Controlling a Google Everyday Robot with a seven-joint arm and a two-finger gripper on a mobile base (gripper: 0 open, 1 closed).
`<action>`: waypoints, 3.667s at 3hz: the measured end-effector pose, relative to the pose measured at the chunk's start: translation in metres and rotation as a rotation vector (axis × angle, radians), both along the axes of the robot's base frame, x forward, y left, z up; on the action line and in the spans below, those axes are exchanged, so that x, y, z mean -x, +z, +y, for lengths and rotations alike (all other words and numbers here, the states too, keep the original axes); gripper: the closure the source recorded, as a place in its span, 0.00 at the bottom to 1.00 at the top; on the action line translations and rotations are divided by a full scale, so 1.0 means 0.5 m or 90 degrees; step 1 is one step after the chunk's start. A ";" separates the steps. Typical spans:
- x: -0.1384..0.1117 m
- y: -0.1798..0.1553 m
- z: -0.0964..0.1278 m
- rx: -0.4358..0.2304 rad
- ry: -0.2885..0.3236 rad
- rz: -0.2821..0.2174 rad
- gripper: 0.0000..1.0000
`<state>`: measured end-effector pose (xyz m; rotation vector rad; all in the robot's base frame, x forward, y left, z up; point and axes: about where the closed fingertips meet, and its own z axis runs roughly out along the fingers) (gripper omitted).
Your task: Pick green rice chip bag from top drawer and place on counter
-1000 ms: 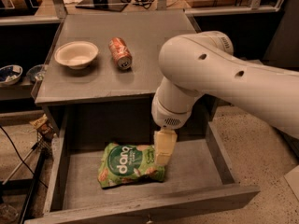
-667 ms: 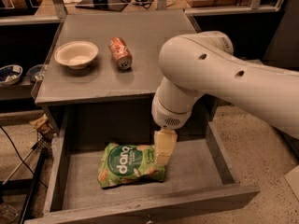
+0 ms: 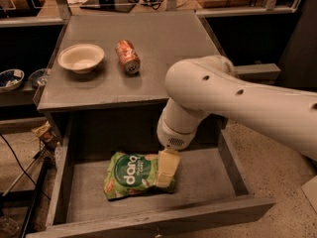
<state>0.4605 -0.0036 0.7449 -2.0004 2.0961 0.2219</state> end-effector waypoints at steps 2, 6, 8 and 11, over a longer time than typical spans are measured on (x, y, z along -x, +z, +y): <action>-0.003 -0.051 0.024 -0.002 -0.003 0.025 0.00; 0.008 -0.180 0.118 -0.046 0.010 0.061 0.00; -0.008 -0.225 0.119 -0.039 -0.012 0.066 0.00; 0.015 -0.278 0.143 -0.046 -0.006 0.107 0.19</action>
Offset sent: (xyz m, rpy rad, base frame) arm 0.0003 0.0093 -0.0199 -0.0008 0.0354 -0.0024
